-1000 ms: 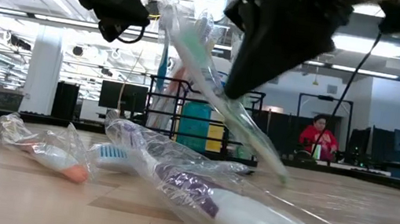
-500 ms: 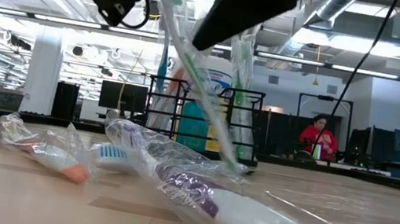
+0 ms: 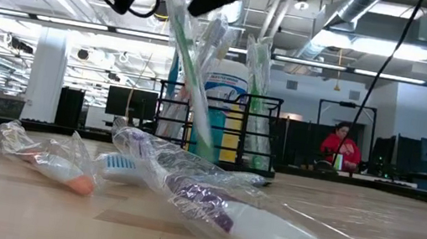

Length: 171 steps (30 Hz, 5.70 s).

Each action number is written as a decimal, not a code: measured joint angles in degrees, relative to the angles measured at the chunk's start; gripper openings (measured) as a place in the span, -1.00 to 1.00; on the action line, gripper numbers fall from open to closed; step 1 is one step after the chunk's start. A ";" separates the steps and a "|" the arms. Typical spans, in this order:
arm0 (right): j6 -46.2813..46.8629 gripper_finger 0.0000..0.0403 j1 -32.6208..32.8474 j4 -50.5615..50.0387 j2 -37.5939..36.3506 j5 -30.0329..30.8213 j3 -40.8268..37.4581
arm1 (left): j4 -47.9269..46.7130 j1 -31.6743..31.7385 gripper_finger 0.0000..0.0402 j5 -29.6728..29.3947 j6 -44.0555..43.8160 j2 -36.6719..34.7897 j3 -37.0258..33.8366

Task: Pick & Place toothbrushing station
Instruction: Put the green toothbrush into the black mesh organizer

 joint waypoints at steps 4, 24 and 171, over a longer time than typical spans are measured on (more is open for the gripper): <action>-0.11 -1.00 -0.29 -0.35 0.00 -0.02 1.35 | 0.17 -0.39 -0.70 0.00 0.15 0.01 0.00; -0.13 -1.00 -2.26 -0.65 0.00 0.07 6.92 | 1.37 -0.37 -0.37 -0.53 0.14 -0.01 0.00; 8.92 -1.00 -1.85 -9.24 0.04 -3.69 6.63 | -26.63 -2.07 -0.97 -9.76 -10.07 11.69 2.50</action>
